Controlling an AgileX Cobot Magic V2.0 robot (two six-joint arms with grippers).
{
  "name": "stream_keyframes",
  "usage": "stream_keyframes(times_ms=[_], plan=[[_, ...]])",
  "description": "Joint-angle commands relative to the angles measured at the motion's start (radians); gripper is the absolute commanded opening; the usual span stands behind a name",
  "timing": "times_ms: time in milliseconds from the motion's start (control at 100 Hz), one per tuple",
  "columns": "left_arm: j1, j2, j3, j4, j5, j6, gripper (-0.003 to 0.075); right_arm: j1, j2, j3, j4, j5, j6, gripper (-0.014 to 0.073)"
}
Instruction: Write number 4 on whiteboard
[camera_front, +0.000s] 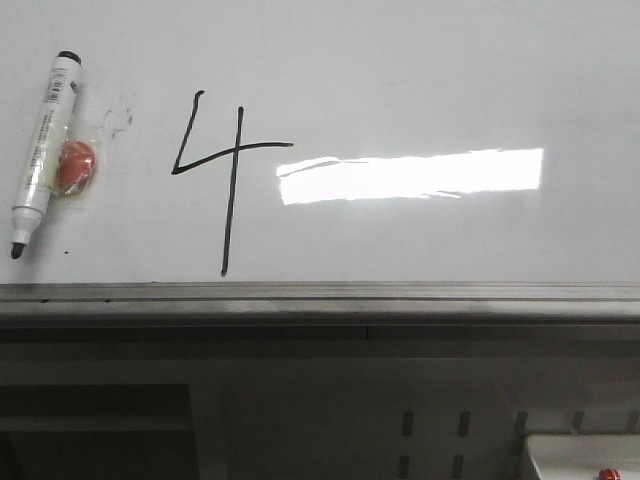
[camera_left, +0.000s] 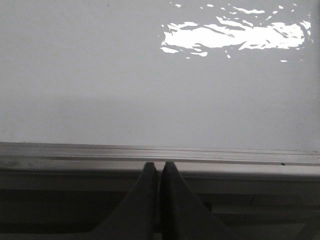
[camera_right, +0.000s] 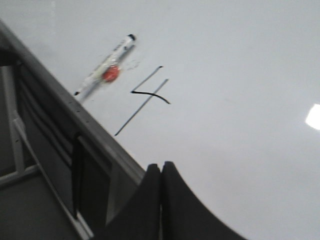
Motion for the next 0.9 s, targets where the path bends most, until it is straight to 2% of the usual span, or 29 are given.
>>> stream_keyframes(times_ms=[0, 90, 250, 410, 530, 720, 820, 890], plan=[[0.003, -0.025, 0.034, 0.0, -0.044, 0.003, -0.002, -0.107, -0.046, 0.018, -0.014, -0.102, 0.068, -0.0064], [0.003, -0.025, 0.034, 0.0, -0.044, 0.003, -0.002, -0.255, -0.116, 0.064, -0.014, -0.092, 0.114, -0.0064], [0.003, -0.025, 0.034, 0.0, -0.044, 0.003, -0.002, -0.506, -0.216, 0.122, -0.041, -0.056, 0.117, -0.0064], [0.003, -0.025, 0.034, 0.0, -0.044, 0.003, -0.002, -0.659, -0.273, 0.177, -0.064, -0.002, 0.136, -0.0064], [0.003, -0.025, 0.034, 0.0, -0.044, 0.003, -0.002, -0.715, -0.323, 0.223, -0.1, 0.001, 0.214, -0.0064], [0.003, -0.025, 0.034, 0.0, -0.044, 0.003, -0.002, -0.722, -0.332, 0.313, -0.089, 0.013, 0.225, -0.0064], [0.003, -0.025, 0.034, 0.0, -0.044, 0.003, -0.002, -0.722, -0.332, 0.308, -0.084, 0.158, 0.225, -0.0064], [0.003, -0.025, 0.034, 0.0, -0.044, 0.003, -0.002, -0.722, -0.332, 0.308, -0.084, 0.153, 0.225, -0.0064]])
